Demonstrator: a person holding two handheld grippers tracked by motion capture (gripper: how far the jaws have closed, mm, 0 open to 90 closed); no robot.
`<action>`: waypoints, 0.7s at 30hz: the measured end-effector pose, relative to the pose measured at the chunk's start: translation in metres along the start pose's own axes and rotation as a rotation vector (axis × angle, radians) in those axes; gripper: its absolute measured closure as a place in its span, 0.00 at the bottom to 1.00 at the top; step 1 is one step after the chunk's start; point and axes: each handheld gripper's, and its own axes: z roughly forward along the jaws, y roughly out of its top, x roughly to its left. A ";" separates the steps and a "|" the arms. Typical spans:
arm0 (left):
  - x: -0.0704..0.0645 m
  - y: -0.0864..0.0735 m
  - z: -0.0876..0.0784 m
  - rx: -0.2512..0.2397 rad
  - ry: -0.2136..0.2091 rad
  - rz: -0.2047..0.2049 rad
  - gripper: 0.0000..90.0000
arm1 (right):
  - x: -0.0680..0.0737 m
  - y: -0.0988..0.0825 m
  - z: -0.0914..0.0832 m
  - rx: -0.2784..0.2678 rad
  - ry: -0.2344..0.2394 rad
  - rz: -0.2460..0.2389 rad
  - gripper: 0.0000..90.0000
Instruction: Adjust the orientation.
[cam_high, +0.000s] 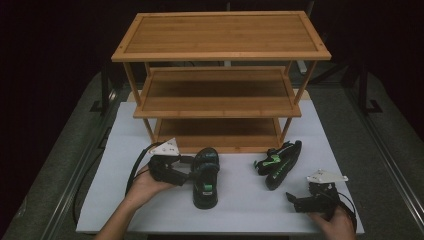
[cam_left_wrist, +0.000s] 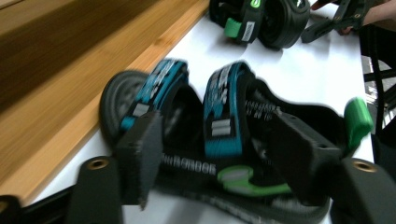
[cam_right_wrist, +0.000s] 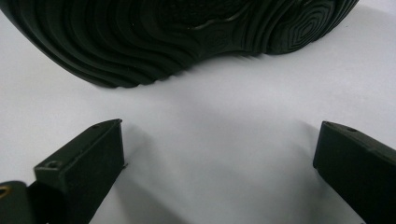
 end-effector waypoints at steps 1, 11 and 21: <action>0.000 -0.003 -0.004 0.008 0.015 0.002 0.31 | 0.000 0.000 0.000 0.000 0.000 0.001 0.01; -0.004 -0.039 -0.042 0.017 0.136 -0.054 0.24 | 0.000 0.000 0.000 0.004 0.001 -0.001 0.01; 0.000 -0.083 -0.055 0.110 0.265 -0.084 0.12 | -0.002 0.001 -0.001 0.000 0.014 0.015 0.01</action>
